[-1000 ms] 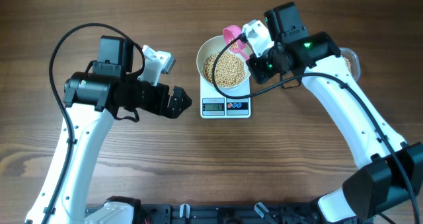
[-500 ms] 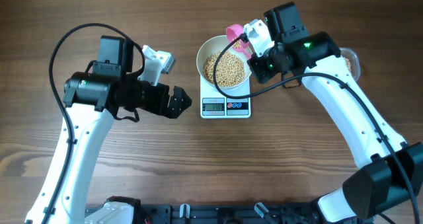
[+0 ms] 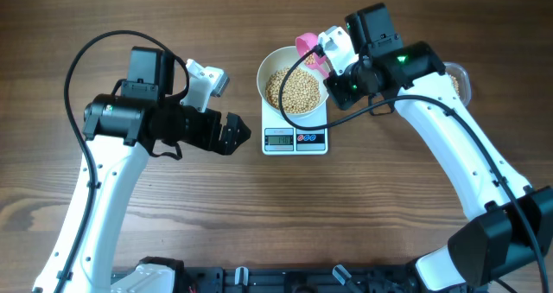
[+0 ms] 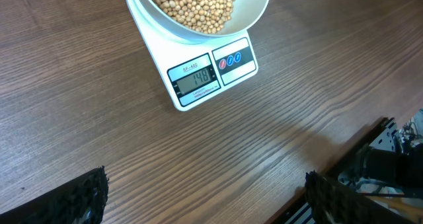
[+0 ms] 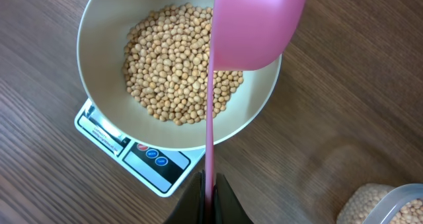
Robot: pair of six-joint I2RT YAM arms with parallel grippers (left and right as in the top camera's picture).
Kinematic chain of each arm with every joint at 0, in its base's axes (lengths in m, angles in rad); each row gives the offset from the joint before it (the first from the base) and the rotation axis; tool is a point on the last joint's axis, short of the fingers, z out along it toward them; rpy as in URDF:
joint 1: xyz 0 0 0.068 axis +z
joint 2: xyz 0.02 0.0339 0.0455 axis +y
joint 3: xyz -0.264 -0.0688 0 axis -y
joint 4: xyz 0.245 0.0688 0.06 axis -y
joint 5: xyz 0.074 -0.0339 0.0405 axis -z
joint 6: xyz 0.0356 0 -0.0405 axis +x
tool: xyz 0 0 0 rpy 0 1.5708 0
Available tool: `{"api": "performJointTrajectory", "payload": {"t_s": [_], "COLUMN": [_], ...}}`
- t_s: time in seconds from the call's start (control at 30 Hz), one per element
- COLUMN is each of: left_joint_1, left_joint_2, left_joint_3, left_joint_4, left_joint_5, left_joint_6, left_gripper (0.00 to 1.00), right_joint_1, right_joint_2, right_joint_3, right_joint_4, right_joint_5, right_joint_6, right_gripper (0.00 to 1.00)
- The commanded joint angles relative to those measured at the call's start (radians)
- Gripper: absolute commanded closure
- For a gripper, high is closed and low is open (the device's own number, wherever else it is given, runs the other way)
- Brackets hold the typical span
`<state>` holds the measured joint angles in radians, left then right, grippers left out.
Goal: Scoop item into bowl and weigh 150g on scale
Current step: 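Tip the scoop to pour soybeans into the white bowl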
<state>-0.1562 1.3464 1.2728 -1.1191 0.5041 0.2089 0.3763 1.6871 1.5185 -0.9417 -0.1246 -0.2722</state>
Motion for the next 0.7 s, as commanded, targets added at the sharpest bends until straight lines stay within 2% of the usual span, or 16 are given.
{"api": "performJointTrajectory", "payload": {"t_s": [0.0, 0.67], "left_joint_1": [-0.005, -0.005], "left_joint_2": [-0.017, -0.017], "left_joint_3": [0.005, 0.005], "left_joint_4": [0.000, 0.000], "left_joint_5": [0.019, 0.019], "left_joint_6": [0.020, 0.020], "left_gripper": [0.00, 0.00], "right_joint_1": [0.006, 0.014], "right_joint_2": [0.009, 0.009], "right_joint_3": [0.009, 0.009], "right_joint_4": [0.001, -0.004], "right_joint_5": [0.012, 0.013], "right_joint_6": [-0.016, -0.041], "right_gripper": [0.96, 0.96]}}
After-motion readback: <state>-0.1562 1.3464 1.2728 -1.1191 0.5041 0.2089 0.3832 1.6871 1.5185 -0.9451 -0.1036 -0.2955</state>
